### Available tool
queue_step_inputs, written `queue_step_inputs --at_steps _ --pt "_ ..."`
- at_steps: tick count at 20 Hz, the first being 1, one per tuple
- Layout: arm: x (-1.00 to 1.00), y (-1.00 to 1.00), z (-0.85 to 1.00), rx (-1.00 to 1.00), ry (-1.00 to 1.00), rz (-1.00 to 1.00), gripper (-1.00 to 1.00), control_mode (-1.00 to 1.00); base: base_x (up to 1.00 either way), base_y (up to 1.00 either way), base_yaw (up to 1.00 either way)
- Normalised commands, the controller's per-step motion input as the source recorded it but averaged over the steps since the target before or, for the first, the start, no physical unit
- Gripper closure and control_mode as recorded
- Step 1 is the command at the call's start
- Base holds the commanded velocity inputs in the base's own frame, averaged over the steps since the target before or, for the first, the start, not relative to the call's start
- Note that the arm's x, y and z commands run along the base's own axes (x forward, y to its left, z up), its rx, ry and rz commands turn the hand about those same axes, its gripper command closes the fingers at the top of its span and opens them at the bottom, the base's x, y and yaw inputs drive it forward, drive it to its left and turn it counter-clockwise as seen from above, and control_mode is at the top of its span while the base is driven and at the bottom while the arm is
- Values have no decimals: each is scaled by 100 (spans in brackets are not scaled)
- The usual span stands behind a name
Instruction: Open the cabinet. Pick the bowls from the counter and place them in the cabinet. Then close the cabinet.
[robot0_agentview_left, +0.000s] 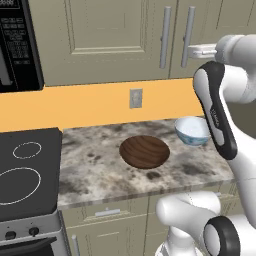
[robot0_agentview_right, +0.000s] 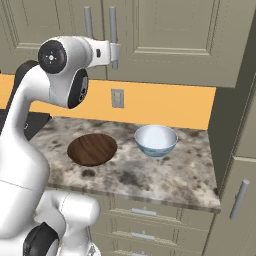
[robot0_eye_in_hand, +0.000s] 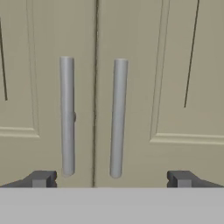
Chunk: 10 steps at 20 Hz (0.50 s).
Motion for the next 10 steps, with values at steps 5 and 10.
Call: queue_step_inputs --at_steps 5,10 --pt "21 -11 0 1 0 0 -100 -100 0 0 0" --pt "27 -6 0 0 0 0 -100 -100 0 0 0"
